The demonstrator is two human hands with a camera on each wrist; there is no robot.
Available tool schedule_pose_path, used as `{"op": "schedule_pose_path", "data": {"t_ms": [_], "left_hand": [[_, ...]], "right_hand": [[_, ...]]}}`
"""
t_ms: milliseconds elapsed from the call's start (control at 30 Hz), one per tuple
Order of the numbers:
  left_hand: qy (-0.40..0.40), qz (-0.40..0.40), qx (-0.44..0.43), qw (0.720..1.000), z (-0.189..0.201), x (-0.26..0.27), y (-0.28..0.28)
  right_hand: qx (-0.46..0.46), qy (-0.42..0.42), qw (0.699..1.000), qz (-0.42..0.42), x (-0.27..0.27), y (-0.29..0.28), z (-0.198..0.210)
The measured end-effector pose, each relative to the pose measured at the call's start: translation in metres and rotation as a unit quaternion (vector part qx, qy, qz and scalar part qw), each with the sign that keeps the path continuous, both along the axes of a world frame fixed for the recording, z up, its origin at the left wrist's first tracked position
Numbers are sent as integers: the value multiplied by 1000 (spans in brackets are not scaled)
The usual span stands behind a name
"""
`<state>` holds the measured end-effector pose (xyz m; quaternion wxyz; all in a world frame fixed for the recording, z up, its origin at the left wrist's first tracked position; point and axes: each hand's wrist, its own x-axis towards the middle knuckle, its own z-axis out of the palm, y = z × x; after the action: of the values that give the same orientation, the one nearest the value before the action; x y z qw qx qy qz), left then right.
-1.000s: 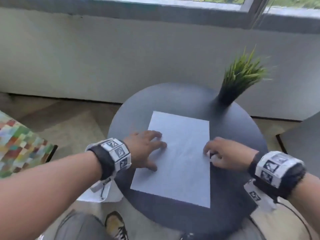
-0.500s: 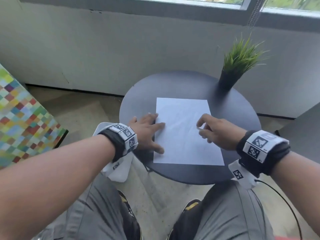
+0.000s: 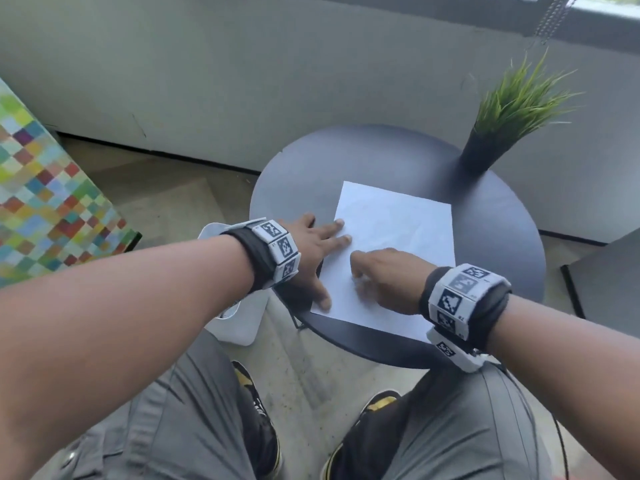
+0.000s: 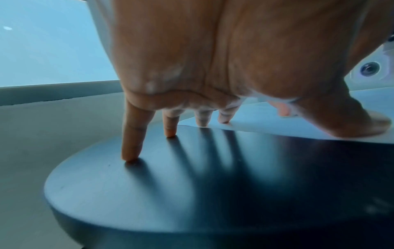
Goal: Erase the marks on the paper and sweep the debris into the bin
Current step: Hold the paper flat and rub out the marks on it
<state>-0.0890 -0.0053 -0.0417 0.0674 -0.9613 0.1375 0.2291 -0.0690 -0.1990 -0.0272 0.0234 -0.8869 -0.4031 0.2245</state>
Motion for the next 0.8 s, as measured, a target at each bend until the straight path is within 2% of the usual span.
{"op": "schedule_pose_path", "data": {"t_ms": [100, 267, 400, 433, 567, 700, 733, 800], "left_hand": [[23, -19, 18, 999, 6, 5, -6], [66, -16, 47, 997, 14, 15, -17], [84, -32, 82, 993, 18, 16, -21], [84, -37, 88, 992, 19, 17, -22], [87, -33, 95, 991, 21, 19, -23], [92, -45, 118, 988, 21, 17, -28], [95, -44, 118, 987, 22, 18, -29], [98, -41, 111, 988, 24, 19, -30]], "right_hand": [[-25, 23, 997, 63, -5, -5, 0], [8, -72, 997, 1, 24, -14, -4], [-2, -14, 992, 128, -7, -12, -15], [-4, -19, 991, 134, -3, -11, -13], [25, -96, 994, 48, 29, -19, -10], [4, -28, 984, 177, -16, -9, -13], [-6, -31, 984, 176, -14, -8, -9], [15, -64, 993, 102, 10, -11, -6]]}}
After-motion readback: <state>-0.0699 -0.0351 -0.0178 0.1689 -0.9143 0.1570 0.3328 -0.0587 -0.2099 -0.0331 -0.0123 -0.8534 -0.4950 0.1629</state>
